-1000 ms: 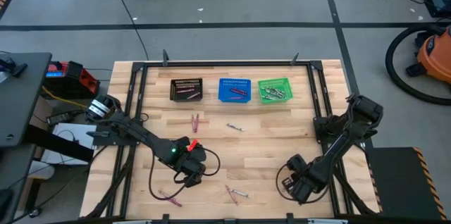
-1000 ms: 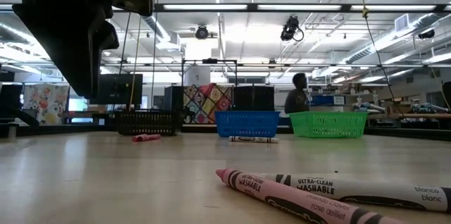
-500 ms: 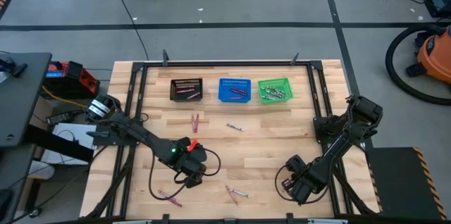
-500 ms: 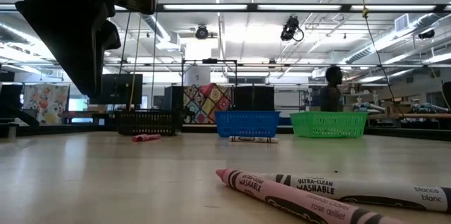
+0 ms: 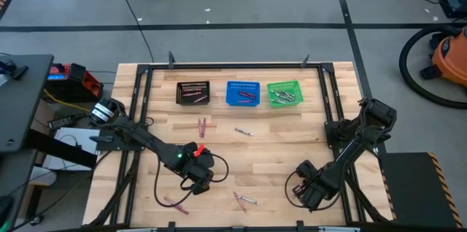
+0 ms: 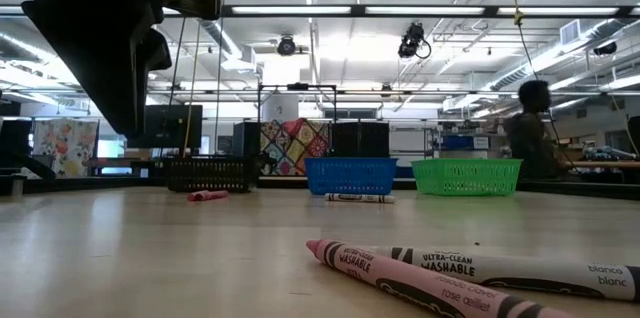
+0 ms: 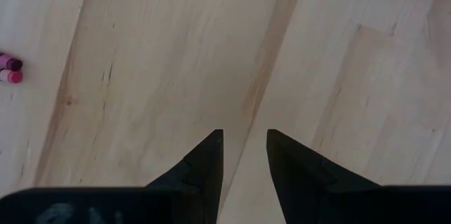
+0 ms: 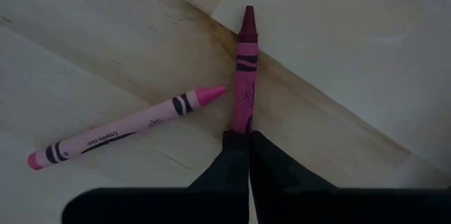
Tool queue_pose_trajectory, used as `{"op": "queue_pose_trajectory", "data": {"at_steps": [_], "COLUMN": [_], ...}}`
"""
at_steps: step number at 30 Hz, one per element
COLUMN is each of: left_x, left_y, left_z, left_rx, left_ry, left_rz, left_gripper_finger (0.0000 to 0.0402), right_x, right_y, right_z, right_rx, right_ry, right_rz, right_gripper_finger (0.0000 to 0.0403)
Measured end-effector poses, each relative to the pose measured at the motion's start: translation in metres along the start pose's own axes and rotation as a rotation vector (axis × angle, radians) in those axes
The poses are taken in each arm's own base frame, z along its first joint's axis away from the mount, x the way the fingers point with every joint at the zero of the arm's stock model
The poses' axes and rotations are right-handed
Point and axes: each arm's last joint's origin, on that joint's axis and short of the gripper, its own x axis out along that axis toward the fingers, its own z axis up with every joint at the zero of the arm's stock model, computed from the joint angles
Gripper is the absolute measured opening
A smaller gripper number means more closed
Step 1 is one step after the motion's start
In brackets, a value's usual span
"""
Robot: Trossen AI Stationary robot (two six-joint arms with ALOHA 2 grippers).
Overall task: Sort crayons
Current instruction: Put the red crayon into the blue bin
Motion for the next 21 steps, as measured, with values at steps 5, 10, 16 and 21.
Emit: {"op": "queue_pose_trajectory", "data": {"at_steps": [5,10,16,21], "left_x": [0.0,0.0,-0.001,-0.002], "left_y": [-0.001,-0.003,-0.007,-0.013], "left_z": [0.002,0.006,0.011,0.019], "left_rx": [-0.005,-0.017,0.051,0.1], "left_ry": [-0.015,-0.084,-0.14,-0.222], "left_rz": [-0.013,-0.015,-0.045,-0.089], "left_gripper_finger": [0.0121,0.0121,0.0121,0.0121], "right_x": [-0.012,-0.024,-0.037,-0.049], "right_y": [-0.004,-0.009,-0.013,-0.015], "right_z": [0.001,0.004,0.008,0.012], "right_rx": [-0.01,-0.01,-0.022,-0.04], "right_ry": [0.01,-0.016,-0.082,-0.171], "right_rz": [0.039,0.07,0.144,0.227], "right_gripper_finger": [0.0007,0.0007,0.0007,0.0007]}}
